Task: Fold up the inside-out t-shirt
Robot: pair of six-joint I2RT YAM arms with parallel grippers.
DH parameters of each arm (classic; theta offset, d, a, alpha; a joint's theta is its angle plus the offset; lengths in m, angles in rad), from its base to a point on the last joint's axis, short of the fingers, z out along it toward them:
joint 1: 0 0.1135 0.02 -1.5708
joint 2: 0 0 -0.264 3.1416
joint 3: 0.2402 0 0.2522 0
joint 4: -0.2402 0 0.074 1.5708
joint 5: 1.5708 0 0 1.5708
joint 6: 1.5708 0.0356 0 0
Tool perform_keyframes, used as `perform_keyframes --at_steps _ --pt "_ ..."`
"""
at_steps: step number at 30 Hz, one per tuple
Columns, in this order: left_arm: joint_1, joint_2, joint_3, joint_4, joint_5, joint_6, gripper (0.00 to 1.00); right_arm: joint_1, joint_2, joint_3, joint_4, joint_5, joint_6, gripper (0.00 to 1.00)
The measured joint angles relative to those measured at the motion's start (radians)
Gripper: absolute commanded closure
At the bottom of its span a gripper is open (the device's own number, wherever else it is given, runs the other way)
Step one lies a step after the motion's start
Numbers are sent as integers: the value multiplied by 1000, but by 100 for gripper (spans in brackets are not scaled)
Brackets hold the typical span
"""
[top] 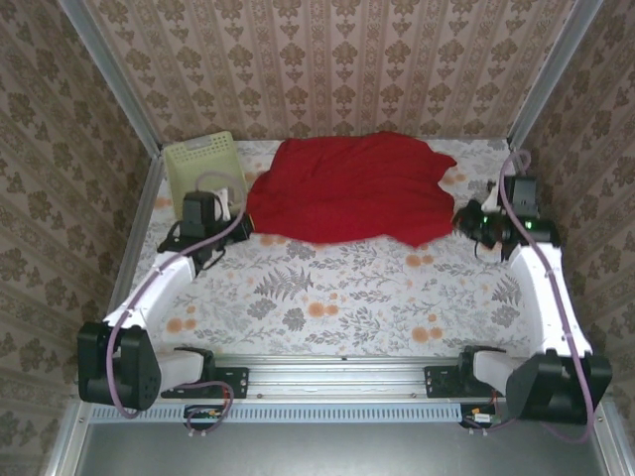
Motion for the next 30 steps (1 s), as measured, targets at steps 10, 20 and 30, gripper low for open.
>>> perform_keyframes --at_steps 10,20,30 --pt "-75 -147 -226 -125 -73 -158 100 -16 -361 -289 -129 5 108 100" --pt "-132 -354 -341 -224 -187 -267 99 -26 -632 -302 -352 171 183 100" --pt "-132 -518 -409 -335 -266 -342 71 -26 -691 -283 -472 283 229 41"
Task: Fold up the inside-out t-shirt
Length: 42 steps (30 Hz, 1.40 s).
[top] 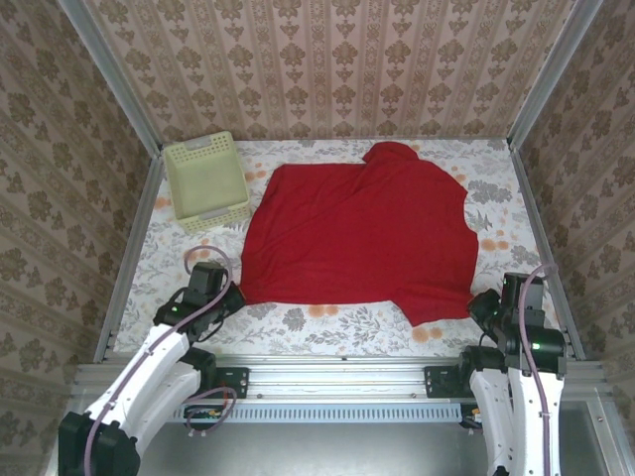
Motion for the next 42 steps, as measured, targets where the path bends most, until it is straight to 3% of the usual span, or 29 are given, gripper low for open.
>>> perform_keyframes --at_steps 2,4,9,12,15,19,22,25,33,37,42 --pt "0 -23 -6 -27 -7 -17 58 0 -7 15 -12 22 5 15" --pt "0 -50 1 -64 -22 -24 45 0 -6 42 -17 43 5 3" --pt "0 -59 168 -161 -76 14 36 0 40 151 21 53 1 3" --pt "-21 31 325 -138 -84 55 34 0 125 188 106 17 -10 4" --pt "-103 223 460 -82 -95 94 32 23 275 206 216 -24 -41 5" --pt "-226 501 570 19 -98 134 32 179 516 241 339 -18 -94 4" --pt "-256 675 616 68 -86 145 32 296 676 252 425 -14 -128 5" --pt "-261 824 658 110 -70 151 32 353 816 253 503 -16 -142 4" --pt "-279 1033 660 209 -17 146 32 448 1066 177 683 -8 -115 0" --pt "-325 1035 597 263 -23 125 31 461 1135 118 721 14 -63 0" --pt "-386 966 484 380 -59 64 30 460 1109 54 722 72 32 0"
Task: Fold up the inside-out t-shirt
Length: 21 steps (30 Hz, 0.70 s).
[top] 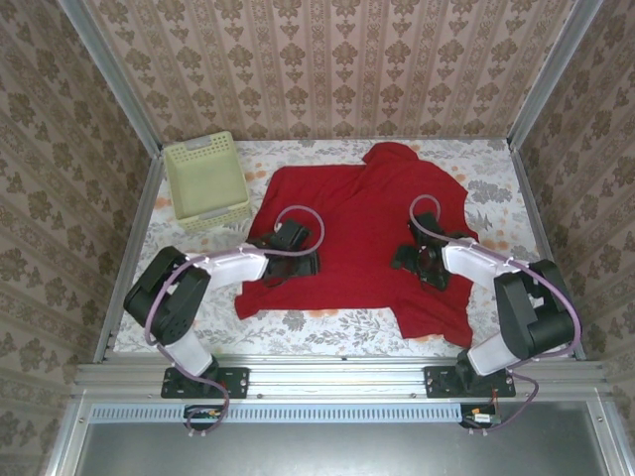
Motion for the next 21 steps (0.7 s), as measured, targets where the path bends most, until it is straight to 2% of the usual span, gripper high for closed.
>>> perform_keyframes --at_steps 6,8,11,13,16,21 --pt "-151 -83 -106 64 -61 -109 29 -21 -137 -108 -64 51 122 0" --pt "-178 -106 -121 56 -65 -132 28 -31 -195 -147 -87 59 141 0" --pt "-179 -132 -101 -42 -71 -131 26 -43 -266 -149 -146 90 143 0" --pt "-146 -134 -39 -142 -79 -102 26 -47 -299 -114 -180 113 121 0" --pt "-45 -128 125 -250 -96 -32 26 -48 -318 -10 -194 127 55 0" --pt "129 10 525 -330 -179 105 30 -49 -256 203 -139 121 -80 0"
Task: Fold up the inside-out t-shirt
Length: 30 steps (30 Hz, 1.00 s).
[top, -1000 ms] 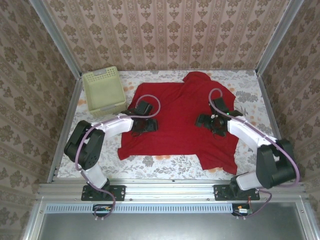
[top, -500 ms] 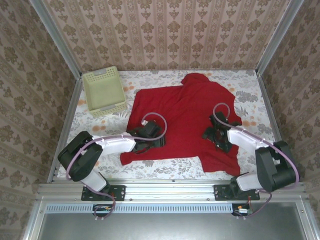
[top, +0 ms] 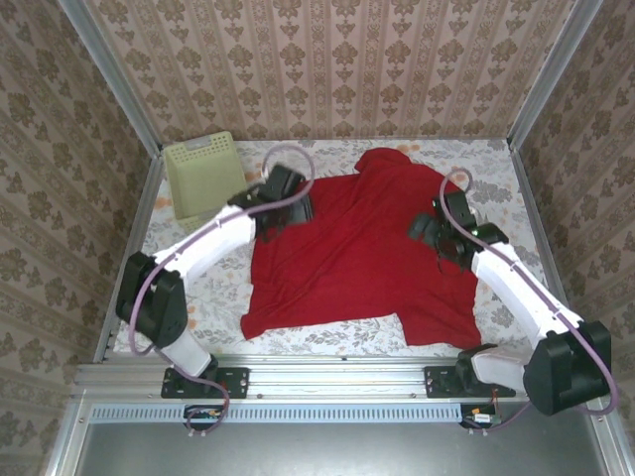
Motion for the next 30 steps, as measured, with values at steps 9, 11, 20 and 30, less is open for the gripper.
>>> perform_keyframes --at_steps 9,11,20,30 --pt "116 440 449 -127 -115 159 31 -39 417 385 66 -93 -214 0" --pt "127 531 532 -162 -126 176 32 -58 506 454 69 -122 -233 0" --pt "187 704 712 -279 -130 219 38 -118 842 657 48 -204 -238 3" --pt "213 801 832 -321 -109 252 49 -222 861 560 45 -227 -133 7"
